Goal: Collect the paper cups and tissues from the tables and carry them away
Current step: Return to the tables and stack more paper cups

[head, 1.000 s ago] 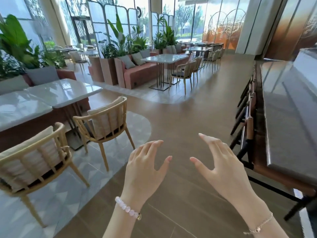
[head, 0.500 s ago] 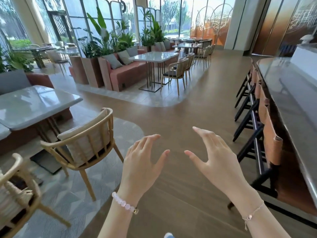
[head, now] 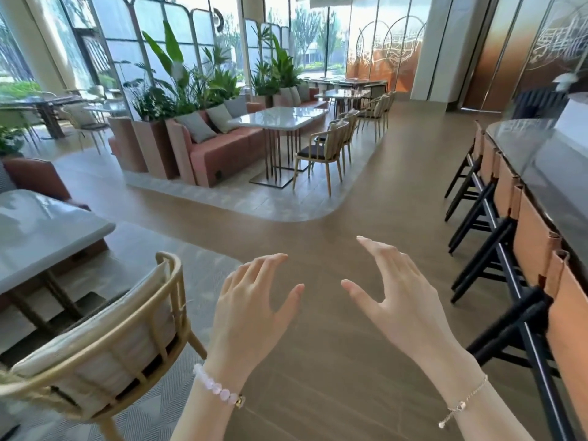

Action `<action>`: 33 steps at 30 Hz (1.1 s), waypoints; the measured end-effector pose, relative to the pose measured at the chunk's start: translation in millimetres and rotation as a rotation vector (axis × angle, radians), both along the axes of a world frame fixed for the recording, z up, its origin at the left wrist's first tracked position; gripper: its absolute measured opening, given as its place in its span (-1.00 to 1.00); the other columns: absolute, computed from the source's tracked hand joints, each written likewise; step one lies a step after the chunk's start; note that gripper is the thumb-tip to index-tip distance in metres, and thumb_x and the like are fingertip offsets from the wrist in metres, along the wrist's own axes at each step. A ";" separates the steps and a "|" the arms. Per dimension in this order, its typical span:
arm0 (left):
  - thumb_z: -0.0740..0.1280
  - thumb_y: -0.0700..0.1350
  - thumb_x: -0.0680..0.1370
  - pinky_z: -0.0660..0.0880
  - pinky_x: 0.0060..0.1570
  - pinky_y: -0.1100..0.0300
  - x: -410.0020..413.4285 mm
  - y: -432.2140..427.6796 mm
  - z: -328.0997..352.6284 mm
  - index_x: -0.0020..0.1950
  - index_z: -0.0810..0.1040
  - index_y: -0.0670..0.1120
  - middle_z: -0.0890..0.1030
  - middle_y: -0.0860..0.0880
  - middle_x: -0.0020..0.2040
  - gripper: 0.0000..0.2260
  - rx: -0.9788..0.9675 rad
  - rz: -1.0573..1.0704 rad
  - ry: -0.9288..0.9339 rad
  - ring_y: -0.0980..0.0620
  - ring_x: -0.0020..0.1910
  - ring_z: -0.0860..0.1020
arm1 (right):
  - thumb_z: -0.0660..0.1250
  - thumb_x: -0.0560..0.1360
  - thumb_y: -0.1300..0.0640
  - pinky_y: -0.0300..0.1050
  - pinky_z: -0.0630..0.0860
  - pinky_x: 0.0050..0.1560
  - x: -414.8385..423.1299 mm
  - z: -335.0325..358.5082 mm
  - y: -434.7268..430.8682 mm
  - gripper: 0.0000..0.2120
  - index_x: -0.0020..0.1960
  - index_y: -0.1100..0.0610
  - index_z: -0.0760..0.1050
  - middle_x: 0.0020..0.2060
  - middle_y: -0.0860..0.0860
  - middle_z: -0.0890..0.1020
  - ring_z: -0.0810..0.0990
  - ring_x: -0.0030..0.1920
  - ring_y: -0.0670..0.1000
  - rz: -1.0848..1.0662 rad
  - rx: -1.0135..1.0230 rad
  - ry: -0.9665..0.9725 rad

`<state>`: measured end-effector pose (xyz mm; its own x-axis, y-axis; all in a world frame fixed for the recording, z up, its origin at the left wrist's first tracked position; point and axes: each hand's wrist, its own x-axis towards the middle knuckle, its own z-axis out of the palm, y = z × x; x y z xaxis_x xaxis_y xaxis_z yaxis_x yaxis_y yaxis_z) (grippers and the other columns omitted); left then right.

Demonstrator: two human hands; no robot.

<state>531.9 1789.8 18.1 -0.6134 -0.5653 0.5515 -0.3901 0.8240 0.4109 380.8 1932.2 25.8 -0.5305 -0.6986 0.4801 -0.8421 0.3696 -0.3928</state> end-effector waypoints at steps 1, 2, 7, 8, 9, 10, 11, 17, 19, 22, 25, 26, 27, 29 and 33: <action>0.24 0.17 0.47 0.31 0.15 0.18 -13.1 -16.0 -1.1 0.24 0.50 0.00 0.58 0.10 0.15 -0.59 0.004 -0.004 -0.006 0.03 0.17 0.51 | 0.23 0.47 -0.23 -0.24 0.26 0.10 -12.1 -1.7 -13.8 -0.41 0.45 -0.12 0.21 0.34 -0.23 0.37 0.29 0.34 -0.14 -0.005 0.004 -0.003; 0.25 0.16 0.47 0.30 0.15 0.18 -26.9 -32.2 -2.4 0.24 0.50 0.00 0.57 0.10 0.15 -0.59 0.008 -0.011 -0.011 0.03 0.18 0.50 | 0.22 0.47 -0.24 -0.24 0.26 0.11 -24.3 -3.8 -27.4 -0.40 0.45 -0.12 0.20 0.34 -0.23 0.37 0.28 0.35 -0.15 -0.013 0.007 -0.007; 0.26 0.15 0.46 0.35 0.19 0.14 -103.8 -120.8 -10.4 0.22 0.52 0.00 0.58 0.11 0.14 -0.60 -0.009 -0.052 0.003 0.04 0.17 0.51 | 0.23 0.47 -0.23 -0.25 0.24 0.13 -91.6 -14.8 -104.0 -0.41 0.45 -0.13 0.20 0.34 -0.25 0.36 0.28 0.35 -0.16 -0.065 -0.011 -0.009; 0.27 0.14 0.46 0.37 0.19 0.11 -120.1 -139.3 -11.3 0.22 0.52 -0.01 0.59 0.10 0.14 -0.60 -0.005 -0.065 0.009 0.03 0.16 0.52 | 0.24 0.47 -0.22 -0.25 0.24 0.13 -105.0 -16.3 -121.1 -0.41 0.45 -0.13 0.21 0.34 -0.24 0.37 0.28 0.35 -0.16 -0.078 -0.011 -0.016; 0.27 0.13 0.46 0.37 0.20 0.10 -141.4 -164.7 -11.1 0.21 0.53 -0.02 0.59 0.10 0.14 -0.61 0.003 -0.080 0.012 0.03 0.16 0.52 | 0.24 0.47 -0.22 -0.26 0.23 0.13 -124.3 -17.5 -144.9 -0.41 0.45 -0.13 0.21 0.34 -0.24 0.37 0.28 0.35 -0.16 -0.096 -0.013 -0.026; 0.28 0.13 0.46 0.36 0.20 0.10 -156.9 -182.0 -9.1 0.21 0.53 -0.03 0.59 0.10 0.13 -0.61 -0.001 -0.092 0.016 0.03 0.16 0.52 | 0.24 0.48 -0.21 -0.28 0.23 0.13 -137.3 -16.8 -160.9 -0.41 0.45 -0.12 0.21 0.34 -0.24 0.37 0.27 0.35 -0.17 -0.109 -0.014 -0.024; 0.29 0.13 0.47 0.35 0.20 0.12 -168.4 -193.5 -6.2 0.21 0.53 -0.03 0.59 0.10 0.14 -0.61 -0.016 -0.101 0.021 0.03 0.16 0.52 | 0.24 0.48 -0.22 -0.29 0.22 0.13 -145.3 -14.0 -171.9 -0.41 0.45 -0.12 0.21 0.34 -0.24 0.36 0.26 0.35 -0.18 -0.115 -0.009 -0.015; 0.34 0.11 0.47 0.34 0.19 0.14 -265.5 -294.6 2.9 0.20 0.53 -0.04 0.60 0.09 0.13 -0.63 -0.011 -0.180 -0.004 0.02 0.15 0.53 | 0.24 0.47 -0.22 -0.28 0.26 0.10 -226.2 -5.0 -266.5 -0.41 0.45 -0.12 0.21 0.33 -0.23 0.38 0.31 0.32 -0.14 -0.196 -0.006 -0.045; 0.38 0.08 0.47 0.32 0.20 0.17 -294.5 -318.0 2.1 0.21 0.52 -0.03 0.59 0.09 0.14 -0.64 -0.004 -0.207 -0.012 0.02 0.16 0.52 | 0.23 0.47 -0.22 -0.28 0.26 0.09 -251.4 -6.2 -287.5 -0.41 0.46 -0.12 0.20 0.33 -0.23 0.38 0.32 0.31 -0.13 -0.216 -0.006 -0.056; 0.32 0.12 0.47 0.30 0.19 0.21 -336.3 -349.8 0.1 0.21 0.52 -0.02 0.58 0.10 0.14 -0.63 -0.006 -0.241 -0.018 0.05 0.16 0.52 | 0.24 0.47 -0.22 -0.28 0.24 0.08 -290.5 -8.6 -314.9 -0.41 0.45 -0.12 0.21 0.34 -0.24 0.37 0.30 0.32 -0.15 -0.250 -0.007 -0.063; 0.31 0.12 0.49 0.31 0.20 0.20 -383.6 -380.4 -6.1 0.23 0.51 -0.02 0.58 0.10 0.16 -0.63 -0.003 -0.272 -0.023 0.05 0.18 0.51 | 0.23 0.47 -0.22 -0.28 0.25 0.09 -336.3 -13.7 -342.8 -0.41 0.45 -0.13 0.21 0.34 -0.25 0.37 0.29 0.34 -0.15 -0.280 -0.011 -0.067; 0.32 0.11 0.49 0.31 0.20 0.19 -400.5 -389.9 -8.7 0.23 0.51 -0.03 0.58 0.09 0.16 -0.63 -0.006 -0.276 -0.017 0.04 0.18 0.51 | 0.23 0.47 -0.23 -0.28 0.25 0.09 -352.8 -16.2 -352.0 -0.41 0.45 -0.13 0.21 0.34 -0.25 0.37 0.29 0.34 -0.15 -0.286 -0.012 -0.064; 0.33 0.10 0.49 0.31 0.20 0.19 -418.7 -399.1 -11.1 0.22 0.52 -0.03 0.59 0.09 0.15 -0.64 -0.005 -0.278 -0.009 0.04 0.18 0.52 | 0.22 0.46 -0.23 -0.28 0.24 0.10 -370.1 -18.5 -361.0 -0.41 0.45 -0.13 0.22 0.34 -0.25 0.37 0.29 0.33 -0.16 -0.290 -0.013 -0.061; 0.33 0.10 0.51 0.30 0.20 0.19 -460.3 -416.8 -14.7 0.22 0.52 -0.04 0.59 0.08 0.15 -0.65 -0.001 -0.284 -0.002 0.03 0.18 0.52 | 0.21 0.46 -0.24 -0.30 0.23 0.10 -408.9 -22.1 -379.2 -0.41 0.44 -0.12 0.22 0.34 -0.24 0.38 0.28 0.32 -0.18 -0.300 -0.014 -0.056; 0.28 0.12 0.49 0.30 0.18 0.18 -555.7 -450.0 -15.4 0.21 0.52 -0.05 0.59 0.07 0.15 -0.62 -0.021 -0.313 -0.002 0.01 0.17 0.52 | 0.21 0.47 -0.24 -0.29 0.22 0.11 -497.9 -26.1 -412.8 -0.41 0.45 -0.12 0.21 0.35 -0.23 0.37 0.25 0.33 -0.20 -0.320 -0.020 -0.052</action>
<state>-23.8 1339.7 2.6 -0.7571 -0.3376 0.5593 -0.1172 0.9124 0.3921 -117.1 1519.4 -0.4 -0.7459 -0.4834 0.4583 -0.6631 0.6041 -0.4420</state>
